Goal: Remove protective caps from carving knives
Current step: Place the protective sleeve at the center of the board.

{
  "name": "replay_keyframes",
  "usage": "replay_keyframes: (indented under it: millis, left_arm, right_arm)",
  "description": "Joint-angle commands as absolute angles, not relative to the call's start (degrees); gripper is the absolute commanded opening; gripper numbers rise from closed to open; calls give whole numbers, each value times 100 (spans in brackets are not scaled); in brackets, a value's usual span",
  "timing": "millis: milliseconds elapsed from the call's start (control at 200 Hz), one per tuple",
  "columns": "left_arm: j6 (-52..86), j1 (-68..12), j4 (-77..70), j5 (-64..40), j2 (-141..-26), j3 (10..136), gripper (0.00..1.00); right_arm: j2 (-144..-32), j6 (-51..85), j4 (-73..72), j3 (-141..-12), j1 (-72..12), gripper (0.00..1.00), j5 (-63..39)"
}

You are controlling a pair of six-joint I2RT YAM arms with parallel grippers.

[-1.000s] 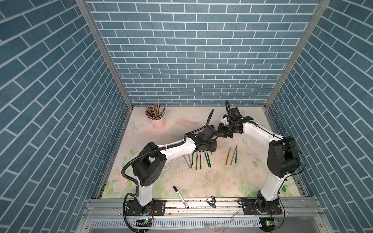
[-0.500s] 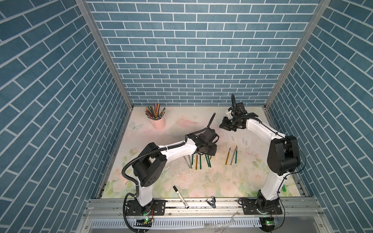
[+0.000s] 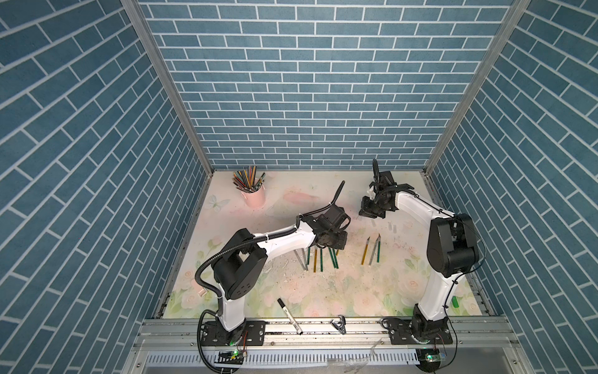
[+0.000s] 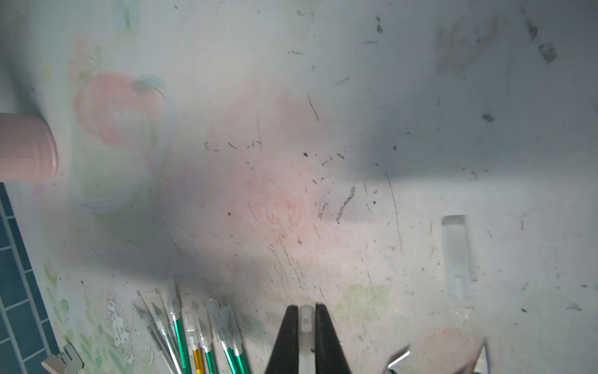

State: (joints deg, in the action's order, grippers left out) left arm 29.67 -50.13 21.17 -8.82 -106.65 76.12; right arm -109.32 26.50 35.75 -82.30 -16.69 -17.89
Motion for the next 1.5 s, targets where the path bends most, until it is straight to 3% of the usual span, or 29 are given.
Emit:
replay_keyframes:
  millis: [0,275,465,635,1105,1330,1445,1495]
  left_arm:
    - [2901,-4966,2172,-785,-10468,7498,2]
    - [2923,-4939,2127,-799,-10459,7424,2]
    - [2941,-4931,2102,-808,-10472,7409,2]
    - [2935,-4913,2092,-799,-10468,7395,2]
    - [2944,-4904,2093,-830,-10512,7461,2]
    - [2990,-4904,2083,-863,-10547,7496,2]
    - [3076,-4904,2041,-902,-10562,7496,2]
    - [3147,-4906,2034,-907,-10576,7512,2]
  right_arm:
    - [-11132,2426,3801,-8227,-1644,4,-1627]
    - [-11477,2340,3919,-8428,-1618,15,-1540]
    - [-11484,2312,3990,-8465,-1608,45,-1481]
    - [-11311,2351,4042,-8453,-1611,57,-1441]
    - [-10277,2525,3770,-7968,-1612,59,-1424]
    - [-10052,2514,3839,-7767,-1604,64,-1453]
    - [-9929,2514,3858,-7650,-1591,97,-1400]
    - [-9853,2521,3855,-7600,-1583,98,-1380]
